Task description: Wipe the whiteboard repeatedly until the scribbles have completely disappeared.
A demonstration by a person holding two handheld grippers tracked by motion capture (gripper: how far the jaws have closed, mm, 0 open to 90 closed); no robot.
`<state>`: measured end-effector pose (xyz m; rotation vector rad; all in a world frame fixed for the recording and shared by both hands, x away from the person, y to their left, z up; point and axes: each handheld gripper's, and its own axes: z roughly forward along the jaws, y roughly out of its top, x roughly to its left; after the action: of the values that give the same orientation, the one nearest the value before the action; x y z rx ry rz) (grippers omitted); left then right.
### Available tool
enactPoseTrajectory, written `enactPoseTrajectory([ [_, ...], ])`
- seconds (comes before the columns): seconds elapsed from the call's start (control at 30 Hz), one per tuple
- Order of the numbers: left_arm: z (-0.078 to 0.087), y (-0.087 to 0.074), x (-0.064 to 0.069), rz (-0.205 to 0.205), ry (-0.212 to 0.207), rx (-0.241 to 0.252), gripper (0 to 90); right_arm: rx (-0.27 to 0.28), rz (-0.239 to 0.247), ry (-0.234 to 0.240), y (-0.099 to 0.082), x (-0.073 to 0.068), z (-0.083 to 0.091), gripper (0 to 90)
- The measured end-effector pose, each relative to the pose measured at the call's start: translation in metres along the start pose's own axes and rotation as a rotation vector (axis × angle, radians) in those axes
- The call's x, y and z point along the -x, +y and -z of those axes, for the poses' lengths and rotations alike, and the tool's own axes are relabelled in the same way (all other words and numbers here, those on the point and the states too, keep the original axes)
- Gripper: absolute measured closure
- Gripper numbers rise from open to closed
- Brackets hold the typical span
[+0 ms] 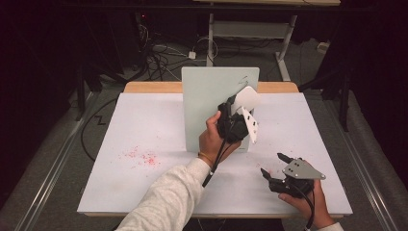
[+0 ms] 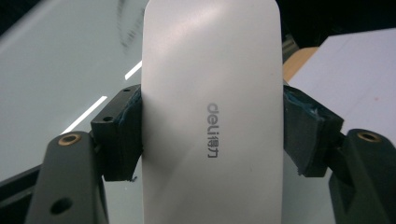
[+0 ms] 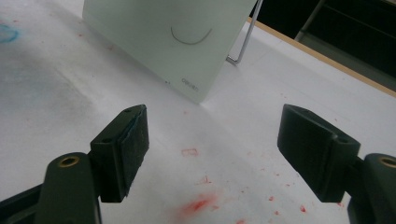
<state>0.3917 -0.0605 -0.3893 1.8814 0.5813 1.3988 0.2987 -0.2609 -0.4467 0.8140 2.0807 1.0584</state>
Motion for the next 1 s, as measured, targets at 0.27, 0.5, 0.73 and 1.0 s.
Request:
enactPoseTrajectory([
  [0.27, 0.000, 0.009, -0.017, 0.015, 0.002, -0.010, 29.1, 0.001, 0.013, -0.003, 0.001, -0.002, 0.000, 25.7],
  [0.5, -0.003, 0.030, -0.047, 0.069, 0.024, 0.000, 29.1, -0.005, 0.017, 0.001, 0.001, -0.002, 0.000, 25.7],
  [0.73, -0.006, 0.039, -0.053, 0.067, 0.024, 0.000, 29.1, -0.006, 0.013, 0.001, 0.001, -0.002, 0.000, 25.7],
  [1.0, -0.003, 0.025, -0.029, 0.013, -0.001, -0.021, 29.1, -0.008, 0.025, -0.007, 0.001, -0.002, 0.000, 25.7],
])
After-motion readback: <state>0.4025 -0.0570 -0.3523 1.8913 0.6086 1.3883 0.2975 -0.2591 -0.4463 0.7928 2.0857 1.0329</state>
